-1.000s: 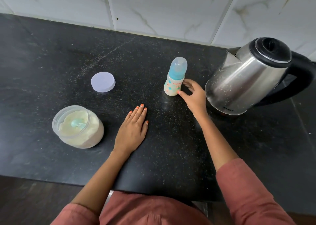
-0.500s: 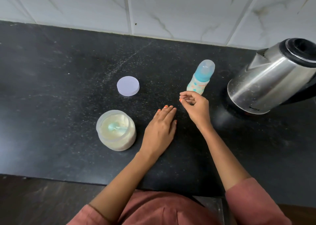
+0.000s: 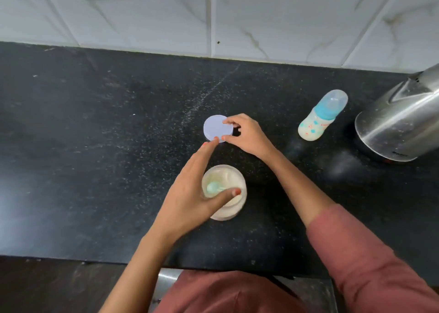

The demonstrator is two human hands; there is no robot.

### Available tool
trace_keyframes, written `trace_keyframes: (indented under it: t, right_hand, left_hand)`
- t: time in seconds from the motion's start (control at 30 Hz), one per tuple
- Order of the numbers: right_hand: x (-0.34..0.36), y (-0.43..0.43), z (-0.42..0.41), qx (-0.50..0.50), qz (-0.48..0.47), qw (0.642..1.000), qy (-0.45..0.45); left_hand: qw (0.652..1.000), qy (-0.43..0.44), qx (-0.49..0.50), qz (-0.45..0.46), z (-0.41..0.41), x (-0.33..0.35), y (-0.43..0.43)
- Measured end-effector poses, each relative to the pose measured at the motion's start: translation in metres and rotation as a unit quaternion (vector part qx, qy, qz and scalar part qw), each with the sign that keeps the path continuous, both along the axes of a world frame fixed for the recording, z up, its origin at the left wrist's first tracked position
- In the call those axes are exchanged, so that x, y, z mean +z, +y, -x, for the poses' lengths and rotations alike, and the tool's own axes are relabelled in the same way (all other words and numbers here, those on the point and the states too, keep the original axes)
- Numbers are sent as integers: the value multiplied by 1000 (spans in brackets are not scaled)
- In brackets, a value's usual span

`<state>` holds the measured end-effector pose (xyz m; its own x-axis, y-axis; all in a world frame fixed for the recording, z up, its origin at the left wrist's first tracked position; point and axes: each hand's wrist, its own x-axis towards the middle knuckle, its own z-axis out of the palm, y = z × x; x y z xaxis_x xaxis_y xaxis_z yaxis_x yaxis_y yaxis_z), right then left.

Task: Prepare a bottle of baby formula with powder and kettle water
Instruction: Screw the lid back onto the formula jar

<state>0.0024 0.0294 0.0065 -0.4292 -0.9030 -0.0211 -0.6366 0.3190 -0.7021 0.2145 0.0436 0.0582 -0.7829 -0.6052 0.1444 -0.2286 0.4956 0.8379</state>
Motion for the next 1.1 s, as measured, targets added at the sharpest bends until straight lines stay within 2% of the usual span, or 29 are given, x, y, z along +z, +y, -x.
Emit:
trace_keyframes:
  t: [0.13, 0.3, 0.5, 0.8, 0.93, 1.1]
  right_hand:
    - [0, -30, -3, 56, -119, 989, 62]
    - [-3, -48, -3, 94, -191, 969, 123]
    - [7, -44, -6, 63, -170, 981, 76]
    - [94, 27, -30, 48, -113, 992, 15]
    - [117, 66, -54, 69, -117, 991, 17]
    - [109, 90, -84, 81, -156, 984, 31]
  left_hand:
    - [992, 7, -38, -117, -18, -26, -13]
    - [984, -4, -89, -156, -18, -47, -16]
    - [982, -26, -104, -153, -12, -57, -16]
    - [983, -1, -105, -153, -9, -60, -17]
    - [980, 13, -101, -172, -8, -60, -17]
    - [974, 27, -92, -205, -10, -61, -14]
